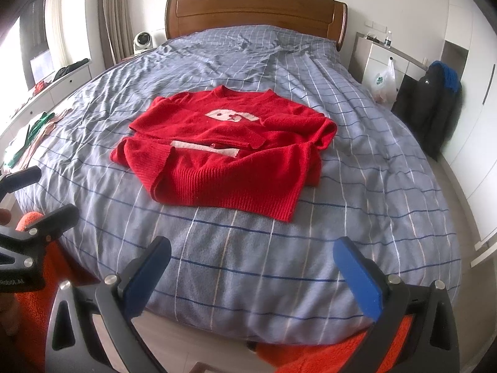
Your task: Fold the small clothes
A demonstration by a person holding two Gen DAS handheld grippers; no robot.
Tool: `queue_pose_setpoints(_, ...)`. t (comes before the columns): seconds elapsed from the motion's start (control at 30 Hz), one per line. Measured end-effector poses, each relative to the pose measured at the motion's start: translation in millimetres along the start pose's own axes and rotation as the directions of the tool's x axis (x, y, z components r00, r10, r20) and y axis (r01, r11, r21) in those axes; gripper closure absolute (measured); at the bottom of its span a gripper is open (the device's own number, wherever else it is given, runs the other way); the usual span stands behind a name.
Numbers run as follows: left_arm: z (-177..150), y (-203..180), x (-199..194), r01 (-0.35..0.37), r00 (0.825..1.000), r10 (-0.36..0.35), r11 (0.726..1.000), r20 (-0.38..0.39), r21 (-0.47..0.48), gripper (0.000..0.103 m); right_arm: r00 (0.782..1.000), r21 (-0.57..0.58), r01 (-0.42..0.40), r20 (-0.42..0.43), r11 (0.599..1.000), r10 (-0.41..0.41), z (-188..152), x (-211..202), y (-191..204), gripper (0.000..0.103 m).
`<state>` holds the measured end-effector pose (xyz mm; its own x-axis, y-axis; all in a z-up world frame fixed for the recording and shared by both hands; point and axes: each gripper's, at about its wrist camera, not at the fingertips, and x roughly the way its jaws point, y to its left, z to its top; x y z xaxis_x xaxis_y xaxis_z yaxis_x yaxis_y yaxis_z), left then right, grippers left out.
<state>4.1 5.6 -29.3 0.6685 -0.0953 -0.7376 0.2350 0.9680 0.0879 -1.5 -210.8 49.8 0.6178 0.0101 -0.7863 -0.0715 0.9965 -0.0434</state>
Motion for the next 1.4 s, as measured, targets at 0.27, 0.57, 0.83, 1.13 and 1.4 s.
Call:
queue_pose_setpoints(0.27, 0.7, -1.0, 0.5, 0.000, 1.000, 0.000, 1.000, -0.001, 0.000, 0.000, 1.000, 0.003, 0.005, 0.001, 1.000, -0.005, -0.4, 2.3, 0.4, 0.000)
queue_pose_setpoints(0.57, 1.4, -1.3, 0.4, 0.001, 1.000, -0.001, 1.000, -0.004, -0.002, 0.000, 1.000, 0.004, 0.006, -0.002, 1.000, -0.006, -0.6, 2.8, 0.0, 0.000)
queue_pose_setpoints(0.83, -0.5, -0.4, 1.1, 0.007, 1.000, -0.008, 1.000, -0.016, -0.011, 0.000, 1.000, 0.005, 0.002, -0.005, 1.000, -0.002, -1.2, 3.7, -0.1, 0.000)
queue_pose_setpoints(1.13, -0.4, 0.2, 1.9, 0.011, 1.000, -0.011, 1.000, -0.021, -0.014, 0.000, 1.000, 0.004, 0.000, -0.009, 1.000, 0.000, -2.1, 5.4, 0.6, 0.000)
queue_pose_setpoints(1.4, 0.2, -0.7, 2.5, 0.014, 0.999, -0.014, 1.000, -0.029, -0.015, 0.000, 1.000, 0.002, -0.002, -0.015, 1.000, 0.002, -2.1, 6.0, 3.8, 0.000)
